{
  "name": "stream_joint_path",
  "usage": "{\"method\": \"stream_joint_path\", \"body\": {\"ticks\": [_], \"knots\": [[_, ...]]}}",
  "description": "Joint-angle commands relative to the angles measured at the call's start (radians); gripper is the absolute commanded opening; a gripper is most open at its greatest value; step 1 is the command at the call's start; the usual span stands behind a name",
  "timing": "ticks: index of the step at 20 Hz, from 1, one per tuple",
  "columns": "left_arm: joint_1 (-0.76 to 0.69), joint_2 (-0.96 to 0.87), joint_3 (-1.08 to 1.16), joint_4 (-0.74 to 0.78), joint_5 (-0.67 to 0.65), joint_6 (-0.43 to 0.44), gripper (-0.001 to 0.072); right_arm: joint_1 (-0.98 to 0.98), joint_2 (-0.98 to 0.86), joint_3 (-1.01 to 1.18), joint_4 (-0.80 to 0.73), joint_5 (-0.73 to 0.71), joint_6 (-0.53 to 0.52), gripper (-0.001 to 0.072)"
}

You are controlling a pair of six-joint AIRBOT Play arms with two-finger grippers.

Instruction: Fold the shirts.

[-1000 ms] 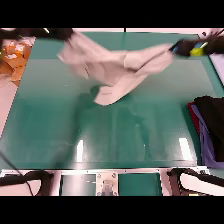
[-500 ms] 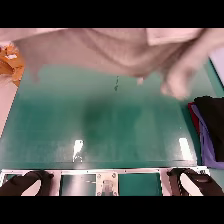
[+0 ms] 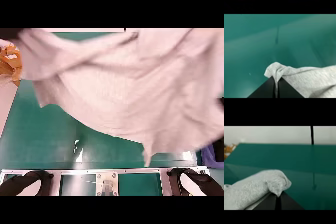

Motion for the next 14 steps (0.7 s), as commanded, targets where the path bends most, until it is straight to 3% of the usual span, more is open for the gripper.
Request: {"method": "stream_joint_path", "body": {"ticks": [1, 4, 6, 7, 8, 9, 10, 12, 13, 14], "knots": [[0.001, -0.217, -0.178, -0.025, 0.113, 0.013, 0.0019, 0.016, -0.219, -0.287, 0.094, -0.167, -0.114, 0.0010], [0.001, -0.500, -0.245, -0.171, 0.319, 0.143, 0.0019, 0.032, -0.539, -0.327, 0.164, -0.292, -0.169, 0.0011], [0.001, -0.659, -0.198, -0.199, 0.384, 0.124, 0.0020, 0.031, -0.709, -0.260, 0.173, -0.286, -0.169, 0.0013], [0.001, -0.708, -0.156, -0.196, 0.394, 0.082, 0.0049, 0.024, -0.753, -0.225, 0.173, -0.277, -0.169, 0.0056], [0.006, -0.731, -0.118, -0.188, 0.393, 0.052, 0.0386, 0.014, -0.771, -0.195, 0.172, -0.275, -0.168, 0.0144], [0.018, -0.731, -0.089, -0.187, 0.389, 0.017, 0.0632, 0.000, -0.768, -0.167, 0.172, -0.270, -0.162, 0.0231], [0.035, -0.730, -0.040, -0.185, 0.348, 0.002, 0.0628, -0.026, -0.755, -0.134, 0.172, -0.233, -0.162, 0.0297], [0.088, -0.726, 0.090, -0.184, 0.171, -0.003, 0.0627, -0.095, -0.715, -0.071, 0.172, -0.099, -0.146, 0.0300], [0.116, -0.721, 0.148, -0.185, 0.080, -0.003, 0.0628, -0.136, -0.689, -0.055, 0.172, -0.024, -0.126, 0.0281], [0.143, -0.715, 0.197, -0.187, 0.003, -0.003, 0.0627, -0.179, -0.653, -0.056, 0.172, 0.051, -0.109, 0.0211]]}}
